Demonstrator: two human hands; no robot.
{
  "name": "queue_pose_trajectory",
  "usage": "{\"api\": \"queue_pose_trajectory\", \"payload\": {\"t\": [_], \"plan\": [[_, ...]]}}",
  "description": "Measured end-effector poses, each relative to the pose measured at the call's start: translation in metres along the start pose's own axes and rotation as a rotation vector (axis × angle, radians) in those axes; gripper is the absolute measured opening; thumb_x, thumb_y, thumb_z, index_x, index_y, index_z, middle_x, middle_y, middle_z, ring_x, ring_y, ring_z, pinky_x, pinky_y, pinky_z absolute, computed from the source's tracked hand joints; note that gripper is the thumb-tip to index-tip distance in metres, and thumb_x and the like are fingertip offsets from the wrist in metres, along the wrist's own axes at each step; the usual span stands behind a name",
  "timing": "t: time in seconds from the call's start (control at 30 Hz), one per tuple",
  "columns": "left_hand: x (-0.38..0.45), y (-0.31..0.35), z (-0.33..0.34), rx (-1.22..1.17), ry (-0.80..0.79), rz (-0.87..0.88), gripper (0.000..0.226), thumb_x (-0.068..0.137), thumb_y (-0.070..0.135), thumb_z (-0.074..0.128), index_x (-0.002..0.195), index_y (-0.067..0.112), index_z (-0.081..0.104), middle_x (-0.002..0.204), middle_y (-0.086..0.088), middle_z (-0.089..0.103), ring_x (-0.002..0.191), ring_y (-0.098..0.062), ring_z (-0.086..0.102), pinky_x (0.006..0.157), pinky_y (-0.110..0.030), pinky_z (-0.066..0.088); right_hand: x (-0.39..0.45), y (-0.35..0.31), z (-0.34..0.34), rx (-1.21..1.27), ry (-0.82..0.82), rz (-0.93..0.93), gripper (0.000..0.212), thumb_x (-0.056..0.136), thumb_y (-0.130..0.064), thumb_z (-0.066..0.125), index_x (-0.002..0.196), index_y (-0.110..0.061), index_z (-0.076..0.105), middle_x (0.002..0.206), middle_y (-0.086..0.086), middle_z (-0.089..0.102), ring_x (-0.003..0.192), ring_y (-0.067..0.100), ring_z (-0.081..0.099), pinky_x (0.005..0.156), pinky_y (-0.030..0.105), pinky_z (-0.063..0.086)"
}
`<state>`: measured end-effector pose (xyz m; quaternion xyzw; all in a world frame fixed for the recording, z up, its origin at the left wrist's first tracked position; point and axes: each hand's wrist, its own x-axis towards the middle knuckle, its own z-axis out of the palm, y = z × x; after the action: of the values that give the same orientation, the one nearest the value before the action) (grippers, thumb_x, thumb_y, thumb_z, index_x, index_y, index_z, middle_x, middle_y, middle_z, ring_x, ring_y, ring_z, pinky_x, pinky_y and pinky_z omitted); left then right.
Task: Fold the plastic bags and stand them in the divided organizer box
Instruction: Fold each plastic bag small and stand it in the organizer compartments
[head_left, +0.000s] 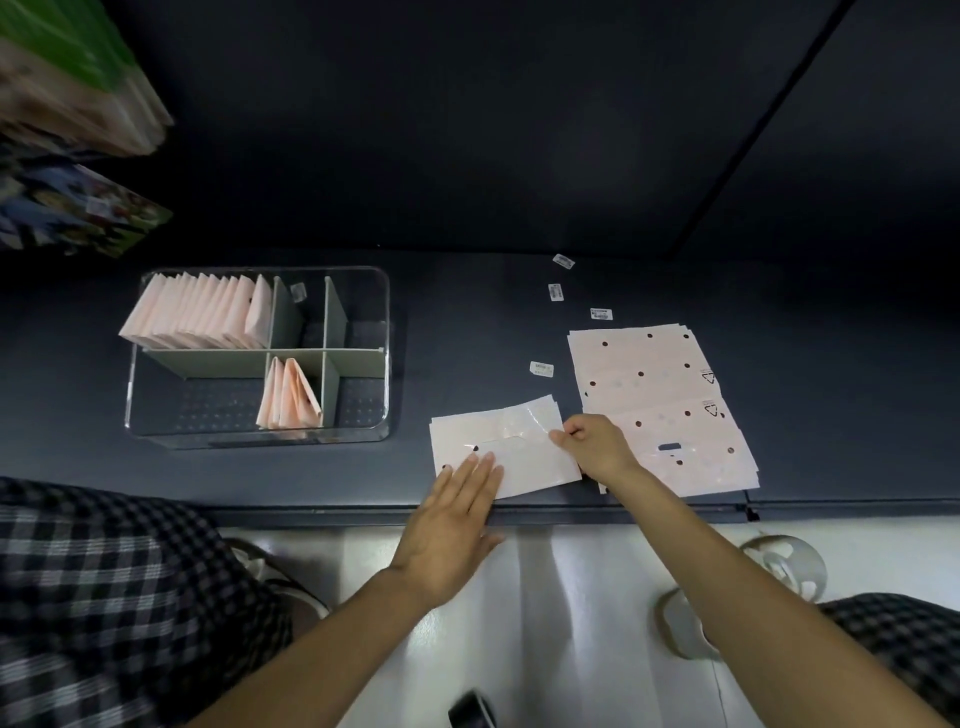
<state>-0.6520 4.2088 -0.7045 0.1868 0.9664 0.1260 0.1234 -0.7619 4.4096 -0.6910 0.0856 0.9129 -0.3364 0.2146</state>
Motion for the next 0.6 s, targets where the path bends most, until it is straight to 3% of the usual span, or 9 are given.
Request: {"api": "queue_pose_trajectory", "payload": {"t": [0.07,0.13,0.23,0.3,0.37,0.47,0.6], "plan": [[-0.003,-0.003,0.006,0.114,-0.047,0.013,0.073,0.098,0.053,0.027,0.149,0.016,-0.009,0.154,0.000,-0.020,0.142,-0.022,-0.020,0.116,-0.041,-0.014,0.000,-0.001,0.000,0.018,0.007,0.012,0.024,0.088,-0.022,0.061,0.069,-0.013,0.050,0.066,-0.004,0.049,0.071,0.017,0.045,0.057,0.022,0.033],[-0.006,-0.007,0.010,0.203,0.017,0.030,0.074,0.096,0.055,0.033,0.151,0.015,0.004,0.157,-0.005,-0.005,0.144,-0.024,-0.007,0.118,-0.045,0.001,-0.004,-0.003,0.000,-0.012,0.020,0.023,0.014,0.088,-0.023,0.062,0.086,-0.012,0.055,0.082,0.001,0.059,0.081,0.019,0.052,0.066,0.025,0.037],[-0.004,-0.011,0.013,0.208,-0.031,0.045,0.073,0.097,0.054,0.028,0.151,0.017,-0.004,0.156,-0.002,-0.014,0.143,-0.026,-0.015,0.117,-0.041,-0.008,-0.021,-0.001,0.003,-0.262,0.191,-0.079,0.024,0.088,-0.028,0.062,0.107,-0.014,0.054,0.099,0.003,0.062,0.094,0.023,0.055,0.071,0.029,0.042],[-0.004,-0.013,0.011,0.243,0.051,0.079,0.073,0.093,0.056,0.042,0.150,0.016,0.018,0.157,-0.004,0.011,0.145,-0.027,0.009,0.118,-0.042,0.012,-0.039,0.003,0.007,-0.344,0.300,-0.372,0.028,0.085,-0.026,0.066,0.108,-0.013,0.059,0.106,0.004,0.059,0.099,0.024,0.053,0.075,0.030,0.045],[-0.006,-0.012,0.009,0.253,0.098,0.092,0.071,0.087,0.056,0.054,0.143,0.016,0.039,0.150,-0.005,0.033,0.139,-0.025,0.032,0.111,-0.043,0.033,-0.051,0.014,0.008,-0.356,0.214,-0.634,0.028,0.079,-0.021,0.074,0.103,-0.010,0.066,0.105,0.005,0.063,0.097,0.027,0.058,0.081,0.032,0.048],[-0.004,-0.013,0.006,0.209,0.161,0.111,0.069,0.081,0.054,0.063,0.137,0.016,0.048,0.145,-0.004,0.043,0.133,-0.023,0.042,0.105,-0.042,0.041,-0.055,0.029,0.008,-0.416,0.116,-0.698,0.027,0.077,-0.015,0.075,0.102,-0.010,0.068,0.105,0.005,0.066,0.098,0.027,0.062,0.083,0.033,0.050],[0.000,-0.013,-0.001,0.090,0.171,0.096,0.061,0.078,0.043,0.072,0.130,0.016,0.057,0.138,-0.002,0.052,0.126,-0.023,0.051,0.101,-0.041,0.045,-0.047,0.036,0.004,-0.462,0.191,-0.803,0.033,0.067,0.008,0.073,0.097,-0.007,0.069,0.098,0.007,0.069,0.086,0.027,0.067,0.074,0.033,0.056]]}}
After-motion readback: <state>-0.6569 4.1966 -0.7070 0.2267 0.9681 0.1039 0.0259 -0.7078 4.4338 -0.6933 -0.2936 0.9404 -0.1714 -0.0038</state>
